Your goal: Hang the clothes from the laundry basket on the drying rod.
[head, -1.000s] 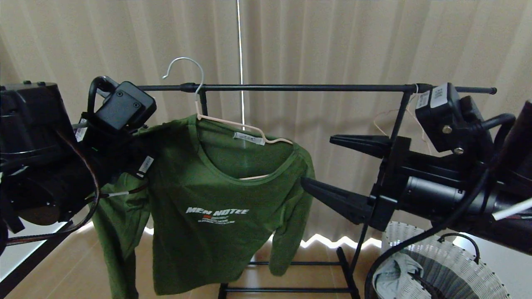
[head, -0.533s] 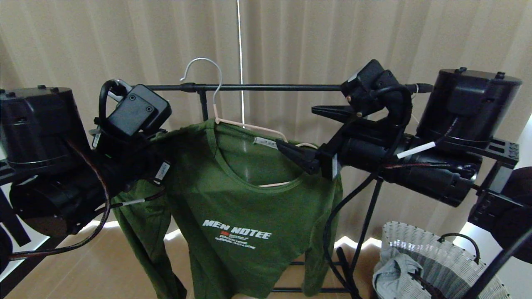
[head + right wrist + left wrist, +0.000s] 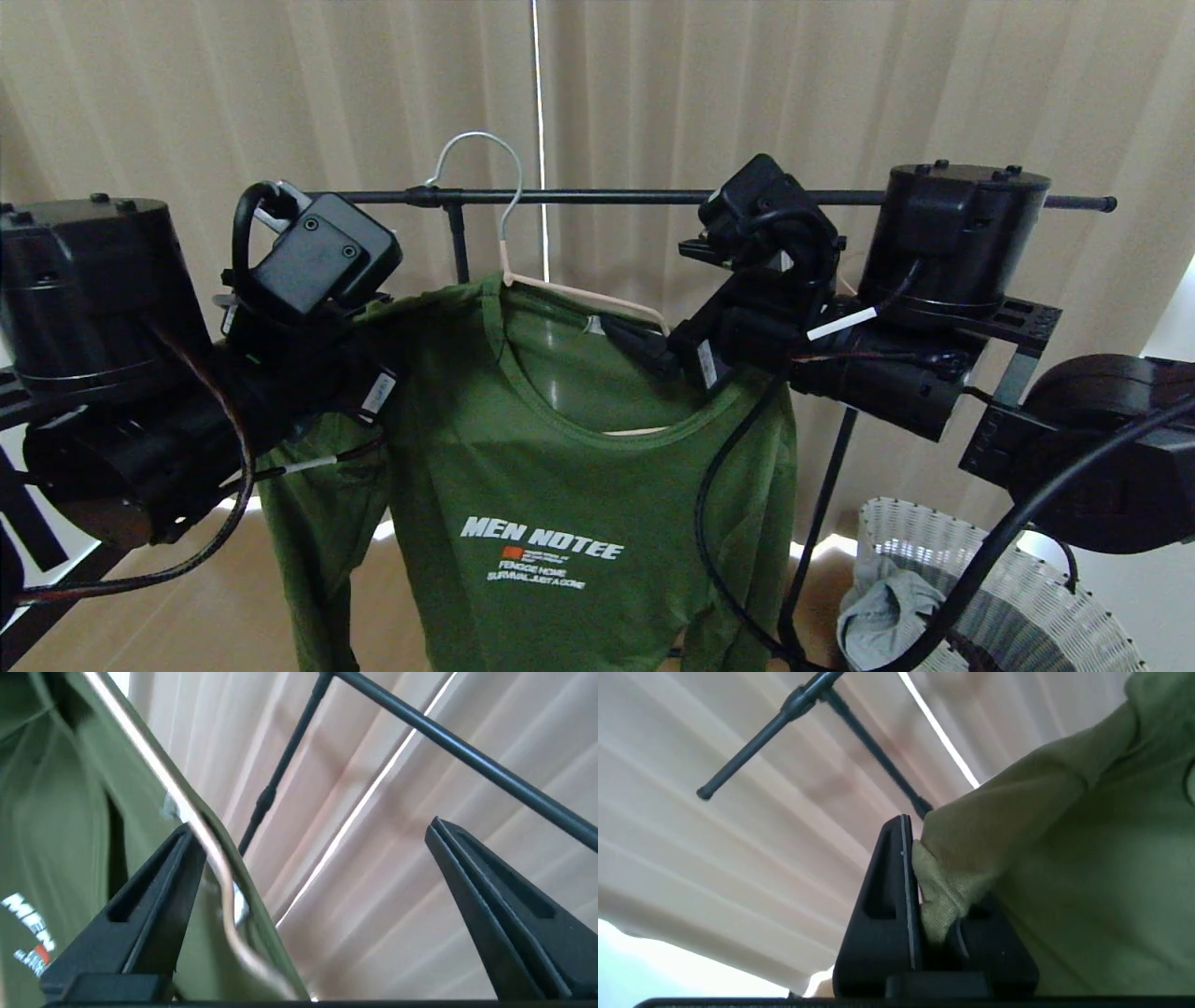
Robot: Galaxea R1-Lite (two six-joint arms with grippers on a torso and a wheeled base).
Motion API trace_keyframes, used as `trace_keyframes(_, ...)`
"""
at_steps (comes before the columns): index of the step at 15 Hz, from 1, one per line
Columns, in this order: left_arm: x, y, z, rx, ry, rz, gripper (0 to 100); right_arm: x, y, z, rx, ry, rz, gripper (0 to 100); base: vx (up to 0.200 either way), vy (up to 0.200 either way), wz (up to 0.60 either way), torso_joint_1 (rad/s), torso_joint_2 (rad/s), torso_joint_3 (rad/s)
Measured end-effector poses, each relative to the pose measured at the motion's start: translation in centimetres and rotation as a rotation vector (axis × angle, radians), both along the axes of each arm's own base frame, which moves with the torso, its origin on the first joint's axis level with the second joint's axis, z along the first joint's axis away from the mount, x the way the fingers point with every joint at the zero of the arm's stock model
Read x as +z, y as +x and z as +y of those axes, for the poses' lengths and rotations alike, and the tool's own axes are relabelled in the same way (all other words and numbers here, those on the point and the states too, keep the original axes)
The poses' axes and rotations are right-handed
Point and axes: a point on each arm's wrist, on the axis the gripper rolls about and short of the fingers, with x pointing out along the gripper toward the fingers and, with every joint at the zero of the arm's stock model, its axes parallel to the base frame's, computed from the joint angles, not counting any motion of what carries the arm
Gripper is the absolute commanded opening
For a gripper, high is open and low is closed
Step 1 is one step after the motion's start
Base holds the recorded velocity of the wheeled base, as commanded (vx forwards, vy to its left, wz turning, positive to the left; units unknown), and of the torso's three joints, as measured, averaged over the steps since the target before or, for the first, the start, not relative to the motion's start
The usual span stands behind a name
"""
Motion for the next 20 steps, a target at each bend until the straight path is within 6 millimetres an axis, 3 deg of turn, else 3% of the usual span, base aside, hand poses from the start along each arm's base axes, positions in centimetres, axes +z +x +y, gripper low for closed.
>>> trace_keyframes(7,-0.2,0.0,-0.6,-0.024,0.005,0.008,0,-0.8,0.4,0.4,0.004,-0.043,-0.009,100,0.0,0.0,0.0,0.0,0.0,0.0)
trace_keyframes(8,-0.2,0.0,-0.6,-0.024,0.005,0.008,0,-0.9,0.4,0.4,0.004,-0.045,-0.007,0,0.0,0.0,0.0,0.0,0.0,0.0)
trace_keyframes(19,-0.4,0.0,-0.6,-0.04,0.007,0.013,0,-1.1,0.3,0.3,0.0,-0.05,0.0,0,0.0,0.0,0.0,0.0,0.0,0.0)
trace_keyframes(20,-0.4,0.0,-0.7,-0.05,0.005,0.014,100,-1.2,0.2,0.2,-0.001,-0.051,0.0,0,0.0,0.0,0.0,0.0,0.0,0.0)
